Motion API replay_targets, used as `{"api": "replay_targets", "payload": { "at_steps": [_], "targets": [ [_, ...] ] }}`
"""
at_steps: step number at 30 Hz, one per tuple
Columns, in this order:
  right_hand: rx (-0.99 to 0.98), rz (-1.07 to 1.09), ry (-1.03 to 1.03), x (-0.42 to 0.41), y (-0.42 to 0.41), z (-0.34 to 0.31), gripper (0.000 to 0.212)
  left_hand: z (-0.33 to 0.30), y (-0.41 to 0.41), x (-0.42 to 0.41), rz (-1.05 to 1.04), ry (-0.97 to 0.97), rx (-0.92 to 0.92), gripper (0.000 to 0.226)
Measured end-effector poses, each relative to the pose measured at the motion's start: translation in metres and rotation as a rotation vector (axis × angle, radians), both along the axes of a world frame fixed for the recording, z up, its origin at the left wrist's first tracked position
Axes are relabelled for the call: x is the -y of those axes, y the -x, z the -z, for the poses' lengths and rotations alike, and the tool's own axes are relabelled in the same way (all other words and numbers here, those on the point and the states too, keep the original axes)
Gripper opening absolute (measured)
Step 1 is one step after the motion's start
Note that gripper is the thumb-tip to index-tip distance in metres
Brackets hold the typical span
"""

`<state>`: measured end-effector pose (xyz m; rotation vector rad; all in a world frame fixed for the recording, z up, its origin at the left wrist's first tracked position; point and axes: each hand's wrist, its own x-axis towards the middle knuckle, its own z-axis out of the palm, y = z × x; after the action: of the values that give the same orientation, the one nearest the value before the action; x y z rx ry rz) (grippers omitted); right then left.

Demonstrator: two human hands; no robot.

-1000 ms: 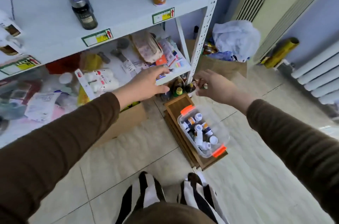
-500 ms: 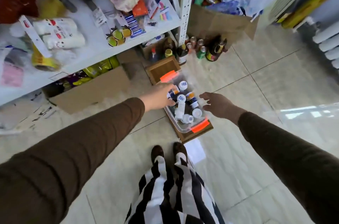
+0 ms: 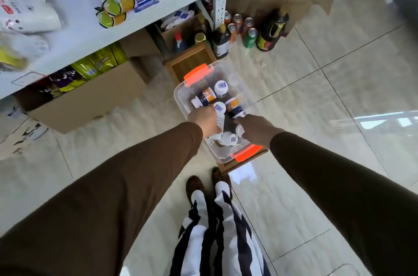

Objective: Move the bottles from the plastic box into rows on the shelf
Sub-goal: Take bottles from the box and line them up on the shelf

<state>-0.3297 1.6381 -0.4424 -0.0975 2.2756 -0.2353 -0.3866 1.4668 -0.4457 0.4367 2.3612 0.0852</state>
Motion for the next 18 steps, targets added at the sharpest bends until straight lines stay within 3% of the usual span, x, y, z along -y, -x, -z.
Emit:
{"api": "replay_targets", "payload": {
  "at_steps": [5,10,14,18],
  "targets": [
    [0.047,-0.119,-0.035,0.011,0.006,0.023,0.050,0.026,-0.010,-0.014,-0.028,0.059,-0.049,0.090],
    [0.076,-0.082,-0.022,0.011,0.010,0.029,0.048,0.035,-0.010,-0.014,-0.044,0.078,-0.063,0.090],
    [-0.011,0.023,-0.004,0.010,0.008,0.015,0.035,0.022,-0.002,-0.009,-0.050,-0.017,0.015,0.077],
    [-0.128,0.154,0.044,0.006,0.012,-0.017,0.031,-0.012,0.014,-0.002,0.007,-0.123,0.060,0.035]
  ]
}}
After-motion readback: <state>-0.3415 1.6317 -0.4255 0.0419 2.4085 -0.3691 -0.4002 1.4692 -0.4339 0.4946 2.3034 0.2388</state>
